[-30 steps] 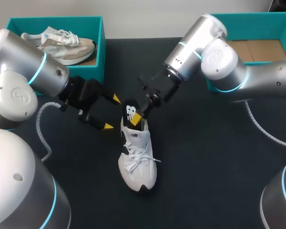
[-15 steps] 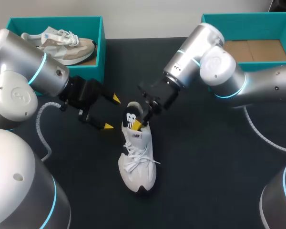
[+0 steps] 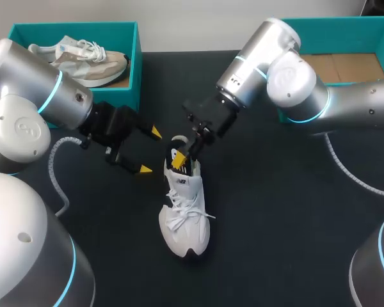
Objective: Take the shoe out of the shoebox, open the shoe tongue, remove and reinsert the insole, then place the shoe into the shoebox
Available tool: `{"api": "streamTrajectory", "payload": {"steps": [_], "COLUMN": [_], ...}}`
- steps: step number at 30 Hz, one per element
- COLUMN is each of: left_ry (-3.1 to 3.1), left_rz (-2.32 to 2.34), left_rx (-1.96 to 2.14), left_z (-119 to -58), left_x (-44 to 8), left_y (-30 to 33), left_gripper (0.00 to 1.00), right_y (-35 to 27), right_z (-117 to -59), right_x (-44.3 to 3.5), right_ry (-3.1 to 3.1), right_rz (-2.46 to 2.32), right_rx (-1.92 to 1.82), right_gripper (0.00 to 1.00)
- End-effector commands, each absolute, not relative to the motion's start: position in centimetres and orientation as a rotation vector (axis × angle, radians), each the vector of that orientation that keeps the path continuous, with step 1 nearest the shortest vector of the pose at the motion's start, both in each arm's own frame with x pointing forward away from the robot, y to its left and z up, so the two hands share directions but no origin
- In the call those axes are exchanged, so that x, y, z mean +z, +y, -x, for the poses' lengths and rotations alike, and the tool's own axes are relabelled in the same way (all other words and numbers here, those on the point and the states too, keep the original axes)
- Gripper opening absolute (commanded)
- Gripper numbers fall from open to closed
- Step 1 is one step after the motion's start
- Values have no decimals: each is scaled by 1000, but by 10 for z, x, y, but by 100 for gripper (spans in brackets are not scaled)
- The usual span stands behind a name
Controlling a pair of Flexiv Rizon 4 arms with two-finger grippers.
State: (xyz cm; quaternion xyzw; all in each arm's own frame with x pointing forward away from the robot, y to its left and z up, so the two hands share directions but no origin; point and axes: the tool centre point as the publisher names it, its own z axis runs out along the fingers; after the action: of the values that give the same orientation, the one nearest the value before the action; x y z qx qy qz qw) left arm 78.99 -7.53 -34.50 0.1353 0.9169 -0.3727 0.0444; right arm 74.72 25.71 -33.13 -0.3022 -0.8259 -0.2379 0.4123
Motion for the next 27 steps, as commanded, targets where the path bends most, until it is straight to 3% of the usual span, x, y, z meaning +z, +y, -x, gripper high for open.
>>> {"api": "streamTrajectory", "payload": {"steps": [1, 9, 11, 15, 27], "left_ry": [2803, 2803, 2803, 2803, 2803], "left_rz": [-413, -413, -413, -413, -413], "left_rx": [-1134, -1134, -1134, -1134, -1134], "left_z": [-789, -789, -789, -789, -789], "left_x": [-345, -345, -345, -345, -345], "left_y": [-75, -75, -75, -75, -75], "left_gripper": [100, 100, 100, 100, 100], "right_y": [256, 254, 255, 257, 255], "right_z": [-750, -759, -761, -763, -755], "right_x": [-323, -312, -313, -322, -329], "right_ry": [-2097, -2143, -2142, -2121, -2103], "right_rz": [763, 758, 757, 745, 763], "right_rx": [-600, -631, -632, -615, -615], "right_gripper": [33, 31, 25, 0, 2]}}
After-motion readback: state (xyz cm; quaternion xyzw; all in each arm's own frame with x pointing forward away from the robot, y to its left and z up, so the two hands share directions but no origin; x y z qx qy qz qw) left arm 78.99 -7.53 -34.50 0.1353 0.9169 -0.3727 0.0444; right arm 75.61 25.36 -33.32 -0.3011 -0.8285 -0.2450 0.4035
